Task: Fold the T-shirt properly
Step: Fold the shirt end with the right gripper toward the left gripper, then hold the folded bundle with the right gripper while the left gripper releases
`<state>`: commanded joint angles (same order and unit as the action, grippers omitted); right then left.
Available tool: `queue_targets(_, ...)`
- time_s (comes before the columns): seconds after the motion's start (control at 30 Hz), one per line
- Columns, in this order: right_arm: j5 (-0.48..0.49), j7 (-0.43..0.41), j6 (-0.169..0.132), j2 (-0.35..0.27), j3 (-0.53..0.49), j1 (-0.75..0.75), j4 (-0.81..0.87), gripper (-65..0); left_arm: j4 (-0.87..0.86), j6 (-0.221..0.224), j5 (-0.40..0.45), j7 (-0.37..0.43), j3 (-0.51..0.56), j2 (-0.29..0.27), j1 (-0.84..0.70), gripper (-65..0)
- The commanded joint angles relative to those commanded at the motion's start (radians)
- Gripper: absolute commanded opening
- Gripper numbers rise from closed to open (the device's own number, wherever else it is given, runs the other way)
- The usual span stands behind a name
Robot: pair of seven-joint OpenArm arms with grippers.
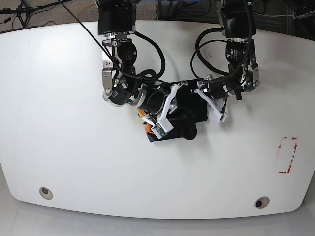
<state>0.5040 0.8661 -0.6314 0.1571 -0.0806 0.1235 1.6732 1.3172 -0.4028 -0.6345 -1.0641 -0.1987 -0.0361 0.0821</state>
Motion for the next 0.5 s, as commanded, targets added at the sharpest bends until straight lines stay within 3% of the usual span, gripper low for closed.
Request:
queue_targets(0.13, 0.000, -0.032, 0.072, 0.000, -0.032, 0.002, 0.000, -31.9, 0.000, -0.017, 0.000, 0.000, 0.000, 0.000, 0.000, -58.7)
queue_targets(0.23, 0.000, -0.038, 0.098, 0.000, -0.041, 0.005, 0.005, -22.7, 0.000, -0.017, 0.000, 0.000, 0.000, 0.000, 0.000, -52.2)
queue_targets(0.33, 0.000, -0.041, 0.104, 0.000, -0.041, 0.005, 0.006, -18.7, 0.002, -0.017, 0.000, 0.000, 0.000, 0.000, 0.000, -45.7)
queue_targets(0.5, 0.000, -0.038, 0.097, 0.000, -0.041, 0.005, 0.038, -18.4, 0.002, -0.017, 0.000, 0.000, -0.003, 0.002, 0.002, -38.2)
